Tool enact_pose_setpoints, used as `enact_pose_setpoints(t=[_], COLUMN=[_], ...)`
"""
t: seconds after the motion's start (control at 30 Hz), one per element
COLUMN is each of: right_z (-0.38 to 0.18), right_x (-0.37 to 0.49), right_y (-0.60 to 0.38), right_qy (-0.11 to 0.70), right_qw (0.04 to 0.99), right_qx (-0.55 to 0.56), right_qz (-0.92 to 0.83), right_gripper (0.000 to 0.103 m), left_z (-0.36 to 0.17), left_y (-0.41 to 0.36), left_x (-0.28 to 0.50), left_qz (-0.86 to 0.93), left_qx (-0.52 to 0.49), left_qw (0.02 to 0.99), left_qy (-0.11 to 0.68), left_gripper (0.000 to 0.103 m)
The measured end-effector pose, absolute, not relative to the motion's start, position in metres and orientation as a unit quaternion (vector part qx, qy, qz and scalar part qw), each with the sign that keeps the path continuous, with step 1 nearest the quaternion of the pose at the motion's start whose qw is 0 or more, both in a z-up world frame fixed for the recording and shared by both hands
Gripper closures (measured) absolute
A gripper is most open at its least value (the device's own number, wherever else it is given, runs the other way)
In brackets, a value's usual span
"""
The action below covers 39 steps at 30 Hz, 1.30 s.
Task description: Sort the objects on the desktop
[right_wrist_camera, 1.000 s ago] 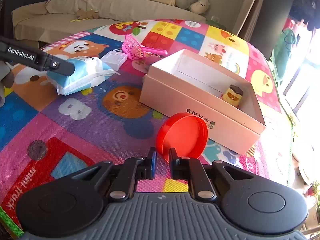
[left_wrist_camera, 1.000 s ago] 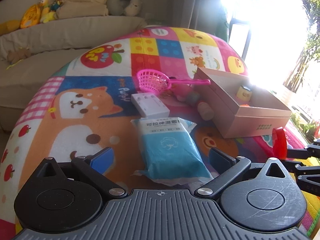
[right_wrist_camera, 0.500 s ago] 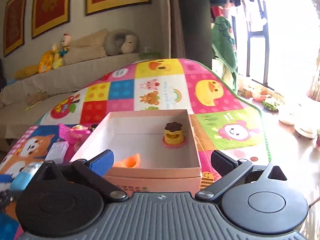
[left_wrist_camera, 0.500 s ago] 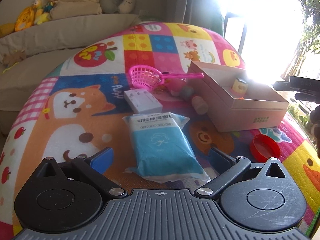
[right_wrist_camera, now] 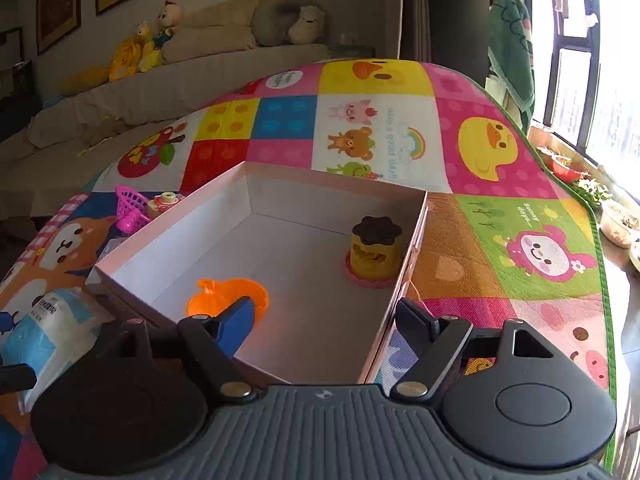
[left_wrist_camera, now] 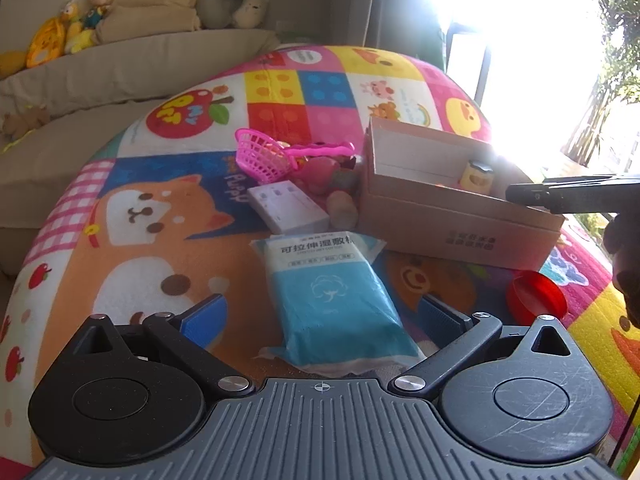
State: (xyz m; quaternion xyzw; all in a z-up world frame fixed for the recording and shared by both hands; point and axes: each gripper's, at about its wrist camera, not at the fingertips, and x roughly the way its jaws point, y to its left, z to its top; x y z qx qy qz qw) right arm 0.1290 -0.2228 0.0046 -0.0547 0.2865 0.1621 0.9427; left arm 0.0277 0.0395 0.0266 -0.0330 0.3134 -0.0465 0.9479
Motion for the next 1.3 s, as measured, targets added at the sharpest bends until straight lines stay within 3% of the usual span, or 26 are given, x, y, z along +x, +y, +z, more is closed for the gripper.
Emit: enact_pose_setpoints(t=[0.03, 0.1, 0.17, 0.5, 0.73, 0.93, 1.0, 1.13, 1.23, 1.3], right_z=[0.009, 0.017, 0.021, -0.040, -0.041, -0.039, -0.036, -0.030, -0.026, -0.022], right_x=[0.118, 0.094, 0.074, 0.064, 0.062, 0.054, 0.048, 0.039, 0.033, 0.028], right_y=[-0.221, -0.220, -0.222, -0.210, -0.212, -0.211, -0.208, -0.205, -0.208, -0.211], right_qy=[0.274, 0.251, 0.251, 0.362, 0.349, 0.348, 0.348, 0.346, 0.349, 0.347], right_qw=[0.945, 0.948, 0.944, 0.909, 0.916, 0.915, 0.913, 0.913, 0.912, 0.914], right_qx=[-0.068, -0.085, -0.084, -0.065, -0.062, -0.076, -0.082, -0.097, -0.096, -0.095], right_qz=[0.163, 0.174, 0.200, 0.196, 0.189, 0.192, 0.197, 0.195, 0.191, 0.188], right_gripper=[0.023, 0.010, 0.003, 0.004, 0.004, 0.025, 0.039, 0.039, 0.039, 0.039], left_z=[0.026, 0.025, 0.024, 0.026, 0.019, 0.013, 0.012, 0.011, 0.014, 0.016], left_y=[0.039, 0.039, 0.037, 0.025, 0.014, 0.008, 0.010, 0.015, 0.018, 0.017], left_x=[0.028, 0.028, 0.028, 0.040, 0.054, 0.061, 0.065, 0.066, 0.057, 0.046], left_qz=[-0.047, -0.048, -0.050, -0.043, -0.042, -0.034, -0.025, -0.015, -0.024, -0.035], left_qx=[-0.033, -0.035, -0.036, -0.020, -0.028, -0.012, -0.018, -0.016, -0.010, 0.002], left_qw=[0.948, 0.947, 0.947, 0.950, 0.947, 0.947, 0.945, 0.941, 0.942, 0.943], left_qy=[0.313, 0.314, 0.316, 0.308, 0.318, 0.320, 0.326, 0.336, 0.335, 0.332], left_gripper=[0.000, 0.000, 0.000, 0.000, 0.000, 0.000, 0.001, 0.033, 0.042, 0.043])
